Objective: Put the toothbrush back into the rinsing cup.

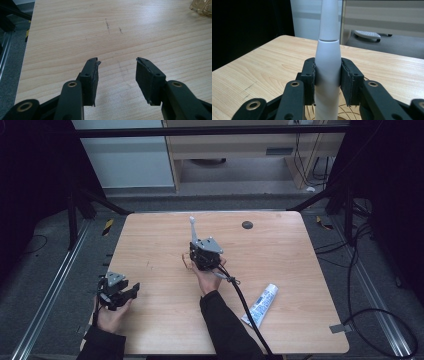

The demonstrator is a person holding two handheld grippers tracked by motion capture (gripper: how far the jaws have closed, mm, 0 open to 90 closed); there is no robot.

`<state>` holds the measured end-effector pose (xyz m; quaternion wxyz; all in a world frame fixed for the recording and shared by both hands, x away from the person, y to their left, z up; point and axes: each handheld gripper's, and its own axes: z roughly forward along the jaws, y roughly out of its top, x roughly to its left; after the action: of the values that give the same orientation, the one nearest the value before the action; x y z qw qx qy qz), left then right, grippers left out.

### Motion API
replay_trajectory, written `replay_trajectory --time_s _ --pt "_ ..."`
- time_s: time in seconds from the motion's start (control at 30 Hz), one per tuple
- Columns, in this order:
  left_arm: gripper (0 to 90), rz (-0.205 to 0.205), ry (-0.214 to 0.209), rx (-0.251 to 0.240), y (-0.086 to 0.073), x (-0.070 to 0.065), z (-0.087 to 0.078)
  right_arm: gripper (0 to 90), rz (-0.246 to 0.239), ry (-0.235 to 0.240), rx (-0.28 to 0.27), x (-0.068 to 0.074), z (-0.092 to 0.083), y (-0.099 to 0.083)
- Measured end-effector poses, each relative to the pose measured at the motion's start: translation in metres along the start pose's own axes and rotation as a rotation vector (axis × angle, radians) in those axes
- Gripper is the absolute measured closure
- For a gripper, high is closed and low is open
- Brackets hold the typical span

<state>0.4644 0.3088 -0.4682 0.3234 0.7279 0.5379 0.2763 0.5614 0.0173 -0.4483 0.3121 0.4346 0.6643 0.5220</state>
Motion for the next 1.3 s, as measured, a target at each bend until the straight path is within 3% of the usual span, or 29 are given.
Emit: replay_trajectory --time_s 0.37,1.3 --pt "51.9 0.002 -0.001 0.003 0.000 0.000 0.000 66.4 -0.029 -0.005 0.006 0.004 -0.008 -0.001" --pt "51.8 0.000 -0.002 0.000 0.000 0.000 0.000 65.1 -0.023 0.012 0.023 0.005 -0.017 -0.002"
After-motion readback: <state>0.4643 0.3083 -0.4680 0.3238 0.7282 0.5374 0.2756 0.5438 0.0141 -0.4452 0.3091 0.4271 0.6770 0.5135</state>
